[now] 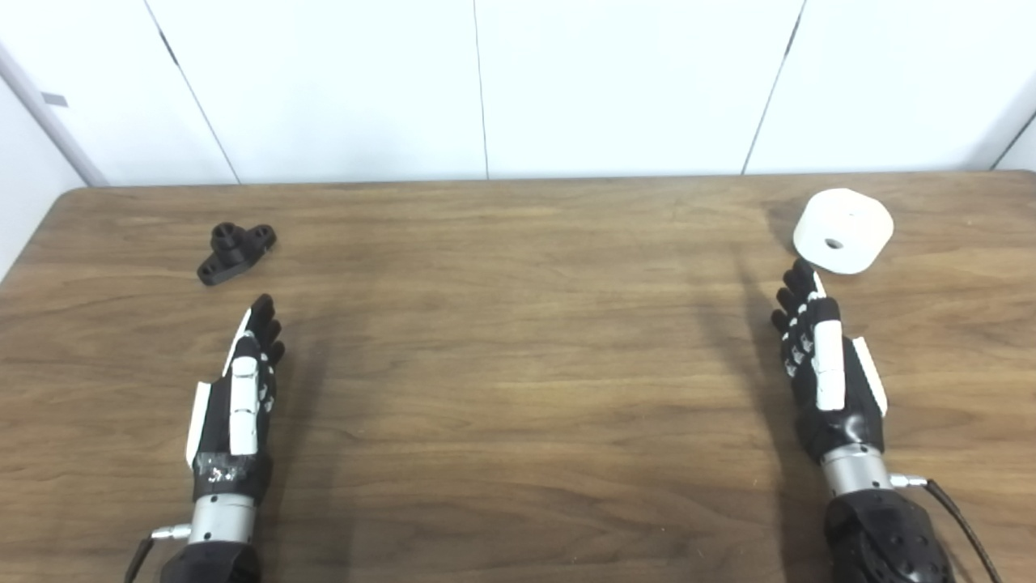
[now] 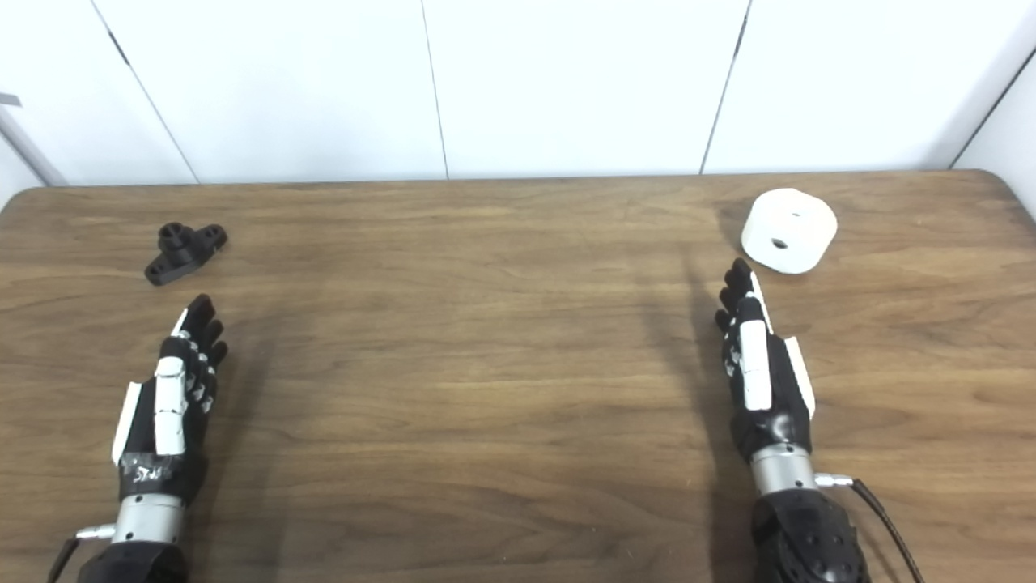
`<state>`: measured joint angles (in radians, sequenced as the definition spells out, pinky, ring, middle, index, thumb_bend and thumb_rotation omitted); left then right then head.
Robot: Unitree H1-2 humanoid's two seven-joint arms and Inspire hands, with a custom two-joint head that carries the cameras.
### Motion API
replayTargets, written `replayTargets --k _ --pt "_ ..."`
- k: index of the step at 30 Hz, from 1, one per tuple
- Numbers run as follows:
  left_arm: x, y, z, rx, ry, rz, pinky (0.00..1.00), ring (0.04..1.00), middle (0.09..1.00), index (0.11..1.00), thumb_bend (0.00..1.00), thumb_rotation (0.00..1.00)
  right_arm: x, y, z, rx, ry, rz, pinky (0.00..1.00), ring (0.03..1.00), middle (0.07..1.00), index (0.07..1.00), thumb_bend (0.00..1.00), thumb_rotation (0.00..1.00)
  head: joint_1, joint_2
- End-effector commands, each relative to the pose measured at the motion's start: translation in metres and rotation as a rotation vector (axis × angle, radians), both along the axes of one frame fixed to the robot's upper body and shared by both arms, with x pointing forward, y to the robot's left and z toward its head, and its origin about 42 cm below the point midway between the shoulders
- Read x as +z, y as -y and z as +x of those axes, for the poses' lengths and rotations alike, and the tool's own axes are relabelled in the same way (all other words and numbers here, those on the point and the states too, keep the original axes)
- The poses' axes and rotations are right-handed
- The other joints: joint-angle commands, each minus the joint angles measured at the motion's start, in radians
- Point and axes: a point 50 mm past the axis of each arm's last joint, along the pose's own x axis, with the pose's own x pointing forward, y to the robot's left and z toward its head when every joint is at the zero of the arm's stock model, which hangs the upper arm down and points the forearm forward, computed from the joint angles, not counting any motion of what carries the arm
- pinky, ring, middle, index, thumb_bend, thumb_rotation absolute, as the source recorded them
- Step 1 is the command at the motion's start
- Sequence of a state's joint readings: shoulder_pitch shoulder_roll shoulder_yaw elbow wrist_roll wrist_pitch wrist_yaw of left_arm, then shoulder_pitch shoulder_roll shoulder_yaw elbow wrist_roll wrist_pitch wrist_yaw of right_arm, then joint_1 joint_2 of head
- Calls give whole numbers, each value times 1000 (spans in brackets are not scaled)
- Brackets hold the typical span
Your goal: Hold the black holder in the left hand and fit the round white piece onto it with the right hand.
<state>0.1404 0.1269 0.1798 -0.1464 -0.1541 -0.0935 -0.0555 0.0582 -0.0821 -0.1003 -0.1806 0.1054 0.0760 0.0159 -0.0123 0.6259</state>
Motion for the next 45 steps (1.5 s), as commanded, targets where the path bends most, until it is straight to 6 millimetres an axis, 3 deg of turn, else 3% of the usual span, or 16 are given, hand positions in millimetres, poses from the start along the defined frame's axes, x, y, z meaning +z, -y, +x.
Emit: replayTargets --k 1,10,21,29,36,45 --pt "5 -4 1 -1 26 20 1000 1000 1000 981 470 1000 20 -3 6 20 94 -4 1000 1000 1000 1000 654 1000 -2 0" --pt "6 -5 0 2 31 19 1000 1000 1000 983 466 989 19 -4 5 15 95 -9 1000 1000 1000 1000 660 1000 -3 -9" --pt "-2 16 -5 5 35 29 1000 1000 992 962 430 1000 17 18 -3 23 87 -2 1000 1000 1000 1000 595 1000 234 -83" --pt "-10 28 -8 3 34 51 1000 1000 990 966 418 1000 15 25 -7 47 65 7 1000 1000 1000 1000 592 1000 318 -145" --pt "-12 35 -10 6 12 53 1000 1000 998 970 421 990 16 27 -9 56 73 -4 1000 1000 1000 1000 649 1000 331 -155" --pt "-6 37 -17 39 -34 106 1000 1000 993 952 611 748 13 28 -17 43 50 -6 1000 1000 1000 1000 607 1000 330 -151"
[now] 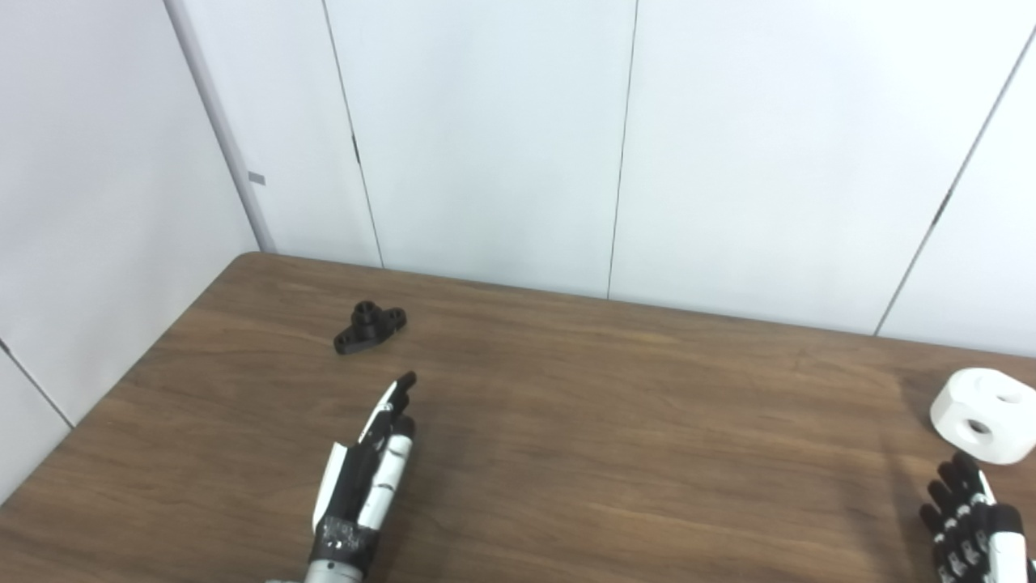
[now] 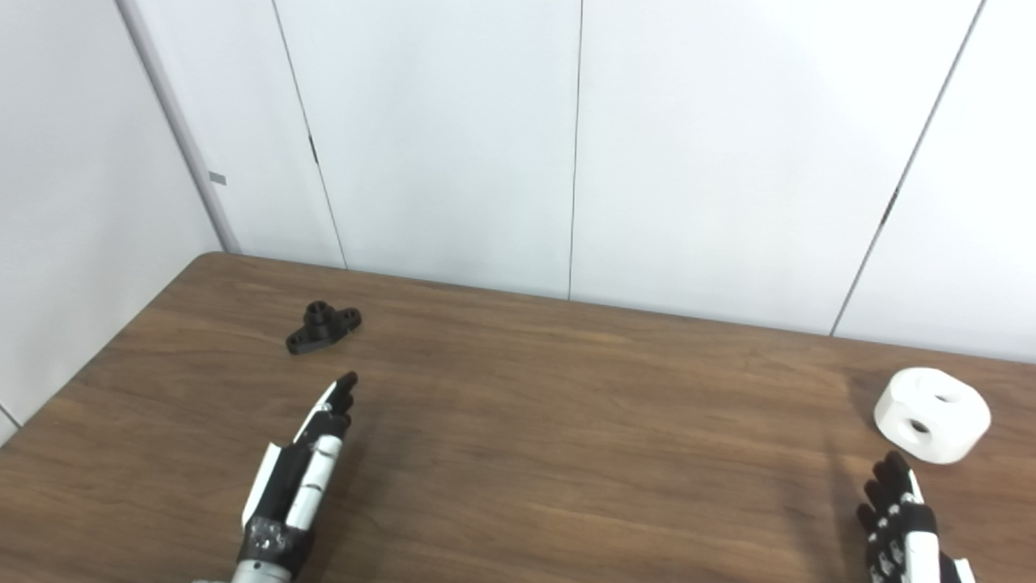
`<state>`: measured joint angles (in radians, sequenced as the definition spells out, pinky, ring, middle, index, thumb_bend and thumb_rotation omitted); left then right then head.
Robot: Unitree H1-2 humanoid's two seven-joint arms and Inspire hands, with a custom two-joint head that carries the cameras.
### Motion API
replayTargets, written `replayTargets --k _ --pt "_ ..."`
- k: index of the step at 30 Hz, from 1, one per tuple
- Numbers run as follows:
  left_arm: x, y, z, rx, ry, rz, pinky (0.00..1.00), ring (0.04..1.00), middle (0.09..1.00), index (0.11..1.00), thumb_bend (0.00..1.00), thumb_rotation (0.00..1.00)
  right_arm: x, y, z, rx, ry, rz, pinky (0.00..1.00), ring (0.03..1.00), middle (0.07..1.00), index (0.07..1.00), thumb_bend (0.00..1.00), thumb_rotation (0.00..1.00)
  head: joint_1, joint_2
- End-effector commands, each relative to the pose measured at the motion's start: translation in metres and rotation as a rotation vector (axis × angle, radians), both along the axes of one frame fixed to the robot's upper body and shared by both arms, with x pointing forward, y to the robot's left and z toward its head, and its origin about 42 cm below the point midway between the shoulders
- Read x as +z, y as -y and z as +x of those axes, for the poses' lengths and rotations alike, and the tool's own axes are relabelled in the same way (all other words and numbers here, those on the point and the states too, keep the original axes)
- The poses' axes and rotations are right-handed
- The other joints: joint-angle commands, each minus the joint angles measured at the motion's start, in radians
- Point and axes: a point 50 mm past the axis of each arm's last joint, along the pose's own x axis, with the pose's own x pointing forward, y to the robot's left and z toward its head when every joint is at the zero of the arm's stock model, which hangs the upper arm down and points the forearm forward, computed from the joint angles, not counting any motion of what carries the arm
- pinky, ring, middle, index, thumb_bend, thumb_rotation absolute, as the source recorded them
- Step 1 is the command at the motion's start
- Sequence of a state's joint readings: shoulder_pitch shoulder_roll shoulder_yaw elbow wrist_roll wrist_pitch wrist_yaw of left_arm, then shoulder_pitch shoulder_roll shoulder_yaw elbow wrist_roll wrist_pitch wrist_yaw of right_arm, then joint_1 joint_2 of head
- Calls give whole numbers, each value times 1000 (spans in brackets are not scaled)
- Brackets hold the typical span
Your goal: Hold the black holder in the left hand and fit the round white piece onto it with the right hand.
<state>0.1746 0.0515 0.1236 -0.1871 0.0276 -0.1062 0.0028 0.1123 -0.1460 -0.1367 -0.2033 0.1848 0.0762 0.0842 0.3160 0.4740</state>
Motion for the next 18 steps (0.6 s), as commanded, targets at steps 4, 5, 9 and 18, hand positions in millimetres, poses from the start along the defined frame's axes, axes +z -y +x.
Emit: replayTargets --k 4,5,9,18 --pt "9 1 -9 99 -28 109 940 971 978 943 634 540 13 2 0 11 65 0 1000 1000 1000 1000 615 1000 -1 4" --pt "14 0 -8 128 -25 166 923 957 965 935 657 482 13 2 -1 10 65 1 1000 1000 1000 1000 616 1000 -1 4" --pt "33 -13 -2 190 -22 398 991 984 955 907 773 377 11 3 0 31 69 -6 1000 1000 1000 1000 671 1000 -6 8" --pt "66 -54 21 273 -45 596 1000 1000 972 845 864 308 10 4 5 34 62 -10 1000 1000 1000 1000 745 1000 -15 8"
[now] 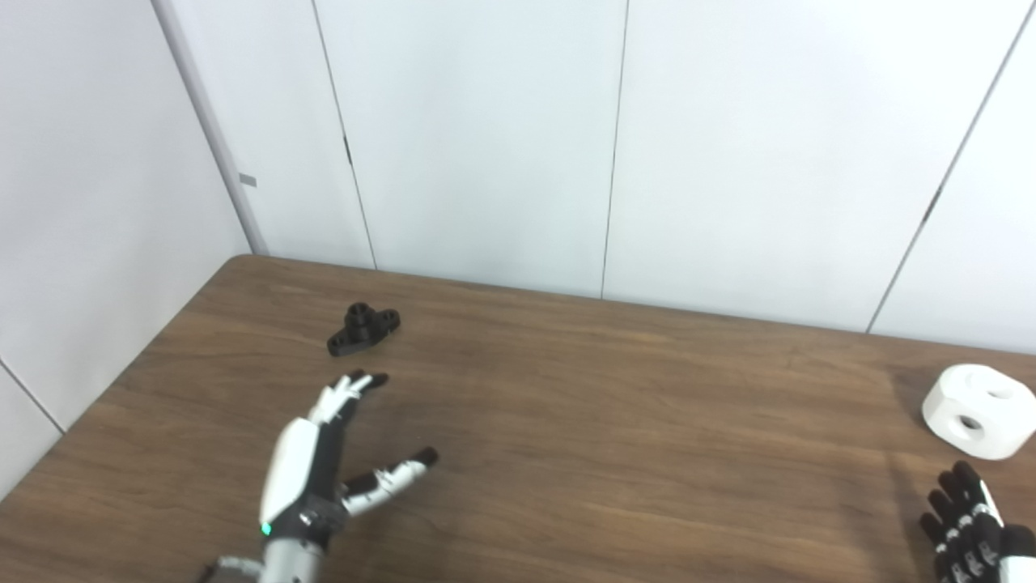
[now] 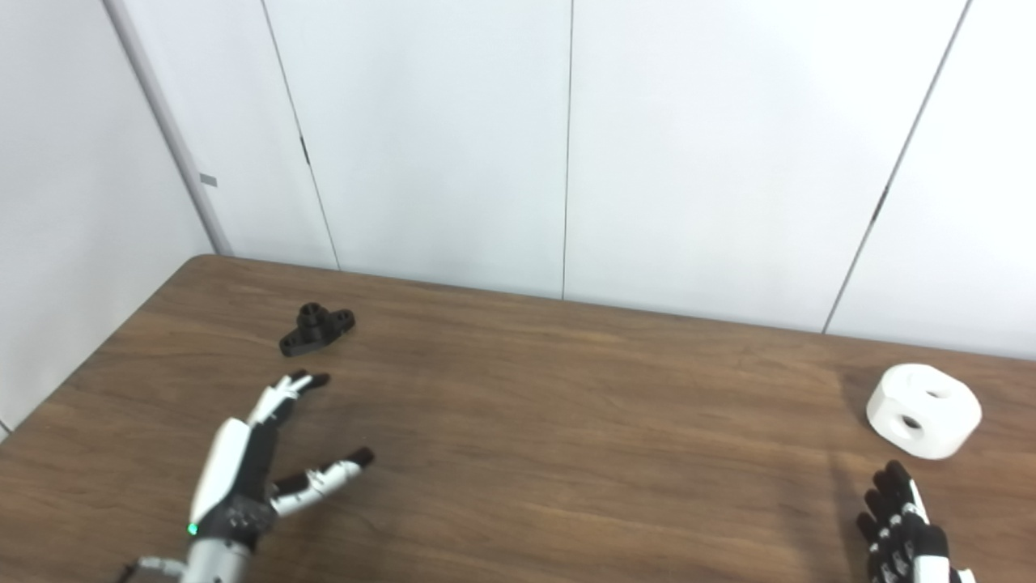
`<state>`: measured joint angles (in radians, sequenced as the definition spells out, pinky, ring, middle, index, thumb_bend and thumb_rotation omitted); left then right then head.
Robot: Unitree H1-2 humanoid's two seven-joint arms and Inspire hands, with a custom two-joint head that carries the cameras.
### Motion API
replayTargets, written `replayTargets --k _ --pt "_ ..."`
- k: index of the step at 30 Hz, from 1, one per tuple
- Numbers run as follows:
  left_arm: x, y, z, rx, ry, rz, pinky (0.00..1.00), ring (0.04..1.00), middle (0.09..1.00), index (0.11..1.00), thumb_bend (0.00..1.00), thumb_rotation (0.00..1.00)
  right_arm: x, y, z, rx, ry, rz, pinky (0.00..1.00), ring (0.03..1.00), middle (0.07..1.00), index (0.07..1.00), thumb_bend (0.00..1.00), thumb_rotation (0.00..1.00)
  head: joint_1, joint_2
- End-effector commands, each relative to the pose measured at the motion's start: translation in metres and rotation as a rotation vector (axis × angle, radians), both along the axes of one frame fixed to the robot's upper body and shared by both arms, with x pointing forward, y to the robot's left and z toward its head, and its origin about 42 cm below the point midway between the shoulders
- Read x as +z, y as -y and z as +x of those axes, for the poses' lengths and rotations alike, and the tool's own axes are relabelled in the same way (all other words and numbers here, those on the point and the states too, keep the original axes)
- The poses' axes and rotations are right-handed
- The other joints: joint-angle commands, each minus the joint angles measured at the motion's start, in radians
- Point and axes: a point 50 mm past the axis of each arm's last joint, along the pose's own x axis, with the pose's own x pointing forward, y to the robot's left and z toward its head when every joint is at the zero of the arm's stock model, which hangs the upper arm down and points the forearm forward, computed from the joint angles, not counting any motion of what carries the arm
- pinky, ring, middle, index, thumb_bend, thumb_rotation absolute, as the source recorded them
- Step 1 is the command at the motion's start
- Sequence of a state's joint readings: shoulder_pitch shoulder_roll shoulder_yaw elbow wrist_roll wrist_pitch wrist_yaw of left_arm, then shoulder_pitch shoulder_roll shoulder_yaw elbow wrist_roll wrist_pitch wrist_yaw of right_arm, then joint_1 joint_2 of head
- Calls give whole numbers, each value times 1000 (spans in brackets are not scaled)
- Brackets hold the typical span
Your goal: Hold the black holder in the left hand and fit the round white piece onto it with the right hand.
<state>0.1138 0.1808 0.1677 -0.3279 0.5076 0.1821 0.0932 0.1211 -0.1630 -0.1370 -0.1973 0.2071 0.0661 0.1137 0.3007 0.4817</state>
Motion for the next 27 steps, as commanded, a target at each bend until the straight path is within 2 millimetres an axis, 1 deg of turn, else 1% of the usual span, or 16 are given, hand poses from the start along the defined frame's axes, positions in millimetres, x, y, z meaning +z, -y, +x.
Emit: replayTargets --k 1,7,9,13,15,17,19,23,27 --pt "19 -11 11 12 53 58 1000 1000 970 838 870 308 11 0 8 4 63 -14 1000 1000 1000 1000 752 1000 -1 1" --pt "27 -37 27 100 29 136 1000 1000 950 805 893 324 13 -3 8 0 65 -15 1000 1000 1000 1000 757 1000 -2 1" --pt "27 -45 33 126 16 148 1000 1000 948 799 884 339 14 -4 8 -5 63 -11 1000 1000 1000 1000 758 1000 -4 2" --pt "29 -59 46 159 1 149 1000 1000 947 797 859 333 14 -5 9 0 64 -3 1000 1000 1000 1000 766 1000 -4 2" --pt "29 -66 53 173 -4 155 1000 1000 942 792 856 340 13 -5 9 -1 63 -3 1000 1000 1000 1000 751 1000 -5 1" --pt "30 -71 60 193 -14 152 1000 1000 941 792 859 359 13 -6 9 -2 61 -6 1000 1000 1000 1000 751 1000 -5 1" --pt "31 -76 67 207 -18 147 1000 997 937 788 857 339 14 -8 9 -2 61 -4 1000 1000 1000 1000 740 1000 -8 1" --pt "32 -85 81 219 -37 150 1000 999 937 792 850 342 15 -10 8 -10 57 4 1000 1000 1000 1000 719 1000 -13 2" --pt "35 -90 100 230 -64 169 1000 993 934 789 858 368 16 -12 8 -12 60 4 1000 1000 1000 1000 693 1000 -16 2"
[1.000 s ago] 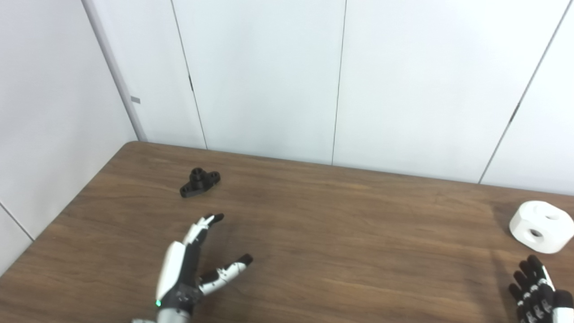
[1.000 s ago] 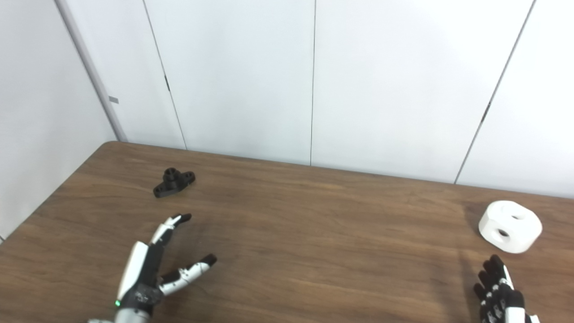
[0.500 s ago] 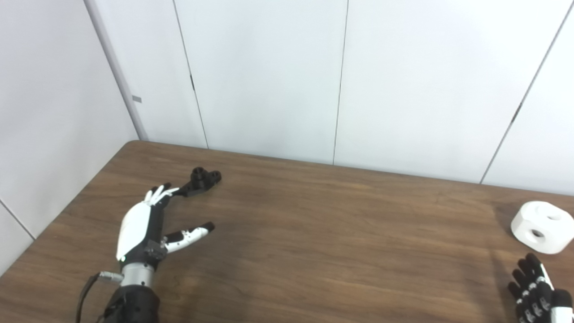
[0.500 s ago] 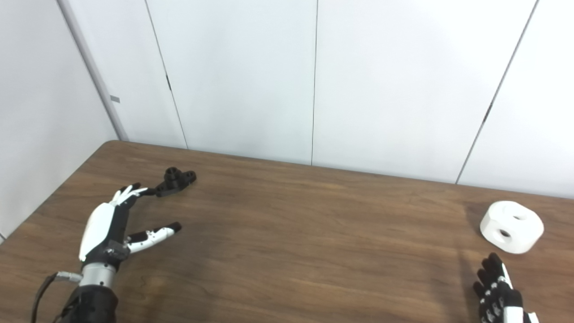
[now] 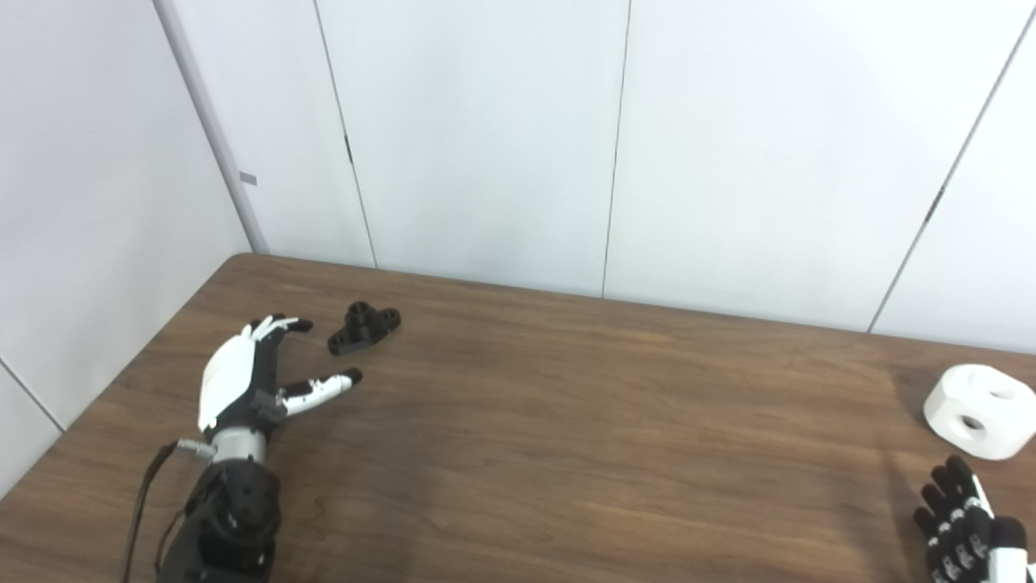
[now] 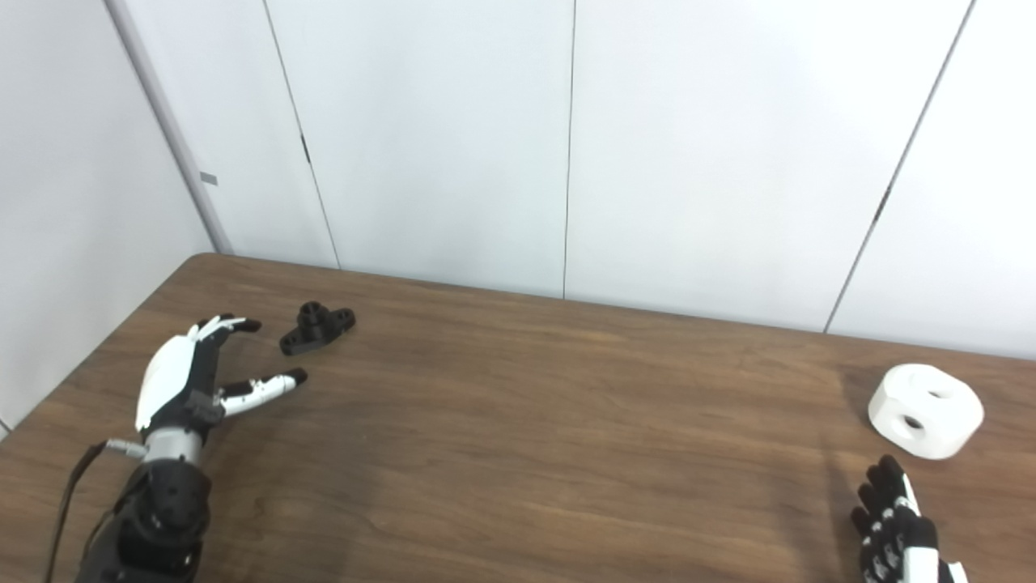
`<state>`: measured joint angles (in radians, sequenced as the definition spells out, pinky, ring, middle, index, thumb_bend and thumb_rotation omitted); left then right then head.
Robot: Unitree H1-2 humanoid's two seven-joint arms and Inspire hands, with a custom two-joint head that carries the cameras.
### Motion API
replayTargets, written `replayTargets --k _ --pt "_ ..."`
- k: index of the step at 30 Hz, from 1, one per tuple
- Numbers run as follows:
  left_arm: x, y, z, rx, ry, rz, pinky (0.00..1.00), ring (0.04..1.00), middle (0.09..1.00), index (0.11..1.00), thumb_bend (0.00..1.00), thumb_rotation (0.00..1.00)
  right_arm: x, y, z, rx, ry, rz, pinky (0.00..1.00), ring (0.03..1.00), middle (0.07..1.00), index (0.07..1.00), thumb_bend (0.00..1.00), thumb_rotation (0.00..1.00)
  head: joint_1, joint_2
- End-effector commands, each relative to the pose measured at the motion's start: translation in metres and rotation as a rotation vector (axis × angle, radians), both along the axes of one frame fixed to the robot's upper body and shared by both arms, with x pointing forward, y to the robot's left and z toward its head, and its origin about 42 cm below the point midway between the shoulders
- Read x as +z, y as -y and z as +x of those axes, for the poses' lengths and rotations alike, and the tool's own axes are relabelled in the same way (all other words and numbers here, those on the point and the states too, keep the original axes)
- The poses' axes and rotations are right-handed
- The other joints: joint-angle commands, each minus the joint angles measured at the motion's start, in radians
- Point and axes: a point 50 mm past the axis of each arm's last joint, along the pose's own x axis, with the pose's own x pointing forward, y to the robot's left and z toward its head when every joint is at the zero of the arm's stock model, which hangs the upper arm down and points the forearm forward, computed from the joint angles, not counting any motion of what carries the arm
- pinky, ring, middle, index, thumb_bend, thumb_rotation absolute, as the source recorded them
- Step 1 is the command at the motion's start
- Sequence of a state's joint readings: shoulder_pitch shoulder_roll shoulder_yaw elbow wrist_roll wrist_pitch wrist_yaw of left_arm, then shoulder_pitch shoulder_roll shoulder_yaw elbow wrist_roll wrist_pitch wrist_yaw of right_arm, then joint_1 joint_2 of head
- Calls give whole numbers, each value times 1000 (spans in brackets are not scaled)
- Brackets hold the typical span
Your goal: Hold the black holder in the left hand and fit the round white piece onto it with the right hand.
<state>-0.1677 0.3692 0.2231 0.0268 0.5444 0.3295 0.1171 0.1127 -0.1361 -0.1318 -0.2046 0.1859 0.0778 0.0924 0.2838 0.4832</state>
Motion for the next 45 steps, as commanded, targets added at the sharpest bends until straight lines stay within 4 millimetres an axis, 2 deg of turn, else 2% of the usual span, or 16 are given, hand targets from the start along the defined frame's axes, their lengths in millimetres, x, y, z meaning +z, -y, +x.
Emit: replayTargets --k 1,9,17,28,34,45 --pt "27 -8 17 18 59 61 1000 995 936 792 855 375 15 -3 5 4 60 -5 1000 1000 1000 1000 688 1000 0 0" --pt "34 -10 50 11 12 59 1000 1000 947 802 845 372 17 -6 4 7 56 -7 1000 1000 1000 1000 634 1000 -7 2" --pt "38 -10 79 7 -55 102 1000 1000 954 803 861 382 17 -8 3 15 51 -8 1000 1000 1000 1000 621 1000 -11 4" --pt "35 -6 97 10 -116 130 1000 1000 961 801 857 363 19 -9 2 16 51 -7 1000 1000 1000 1000 616 1000 -18 5" --pt "33 -9 103 9 -146 146 1000 1000 961 803 864 389 19 -11 2 9 52 -5 1000 1000 1000 1000 633 1000 -23 3" --pt "27 -16 105 18 -192 164 1000 1000 948 786 857 378 20 -11 2 5 55 1 1000 1000 1000 1000 609 1000 -29 2"
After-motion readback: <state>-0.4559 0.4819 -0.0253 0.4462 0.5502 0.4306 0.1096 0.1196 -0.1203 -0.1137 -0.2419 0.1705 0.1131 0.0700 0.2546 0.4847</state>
